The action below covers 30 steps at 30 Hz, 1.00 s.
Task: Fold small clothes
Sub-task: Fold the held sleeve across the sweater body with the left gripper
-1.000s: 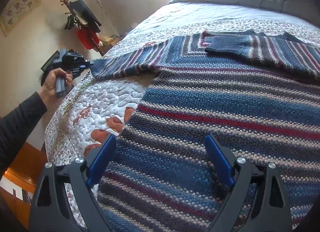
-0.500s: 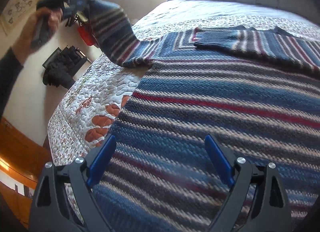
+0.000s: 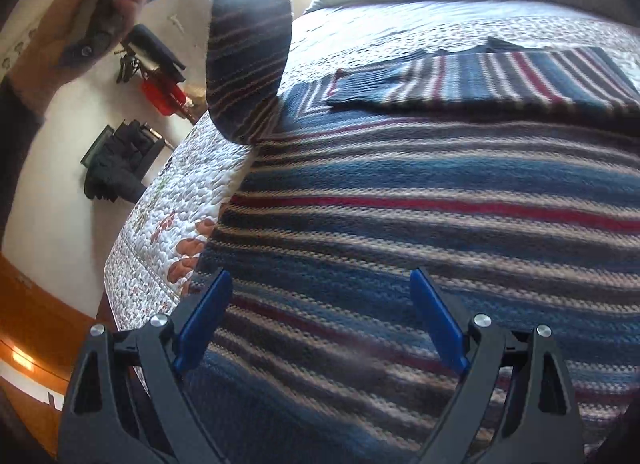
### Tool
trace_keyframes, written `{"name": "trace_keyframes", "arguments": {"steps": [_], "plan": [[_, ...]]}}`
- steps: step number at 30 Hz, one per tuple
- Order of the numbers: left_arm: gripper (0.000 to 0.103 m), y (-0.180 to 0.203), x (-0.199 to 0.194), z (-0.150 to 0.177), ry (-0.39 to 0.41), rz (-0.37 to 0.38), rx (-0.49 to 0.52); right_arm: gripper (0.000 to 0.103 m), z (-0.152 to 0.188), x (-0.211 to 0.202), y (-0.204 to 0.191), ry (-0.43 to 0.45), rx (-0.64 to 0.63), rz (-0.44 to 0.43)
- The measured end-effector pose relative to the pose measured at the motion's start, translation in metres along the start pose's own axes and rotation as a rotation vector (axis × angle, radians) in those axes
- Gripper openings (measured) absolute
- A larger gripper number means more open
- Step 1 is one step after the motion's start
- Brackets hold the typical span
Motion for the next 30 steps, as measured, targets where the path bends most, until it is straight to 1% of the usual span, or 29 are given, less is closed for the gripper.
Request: {"name": "trace_keyframes", "arguments": {"steps": [5, 12, 17, 21, 22, 24, 25, 26, 27, 30], "plan": [[0.007, 0.04, 0.054, 0.041, -0.062, -0.01, 0.062, 0.09, 0.002, -0.012, 0.021, 0.004, 0.038, 0.007], [0.007, 0.087, 0.118, 0.104, -0.131, 0.001, 0.073, 0.09, 0.006, -0.02, 0.042, -0.002, 0.065, 0.018], [0.007, 0.104, 0.153, 0.143, -0.182, 0.006, 0.059, 0.09, 0.01, -0.023, 0.052, -0.017, 0.08, 0.017], [0.008, 0.112, 0.175, 0.171, -0.231, 0.006, 0.085, 0.09, 0.012, -0.025, 0.055, -0.023, 0.073, 0.021], [0.013, 0.112, 0.18, 0.177, -0.254, 0.018, 0.086, 0.09, 0.013, -0.025, 0.056, -0.024, 0.073, 0.022], [0.03, 0.11, 0.184, 0.186, -0.3, 0.05, 0.073, 0.09, 0.013, -0.025, 0.058, -0.027, 0.075, 0.027], [0.054, 0.109, 0.183, 0.187, -0.31, 0.066, 0.073, 0.09, 0.014, -0.025, 0.061, -0.03, 0.08, 0.025], [0.07, 0.108, 0.177, 0.186, -0.3, 0.085, 0.073, 0.09, 0.014, -0.024, 0.062, -0.034, 0.086, 0.021], [0.074, 0.106, 0.168, 0.183, -0.279, 0.119, 0.071, 0.09, 0.014, -0.023, 0.062, -0.038, 0.092, 0.018], [0.08, 0.096, 0.139, 0.176, -0.256, 0.21, 0.052, 0.09, 0.014, -0.018, 0.067, -0.053, 0.123, -0.003]]}}
Point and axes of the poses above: each gripper's, at about its wrist camera, not at the fingertips, and x roughly the way its jaws point, y to its right, z to its underside, the point moved 5 cm from there along x, roughly the way its jaws point, and after that the axes turned 6 degrees about z, right-handed, at the moved point
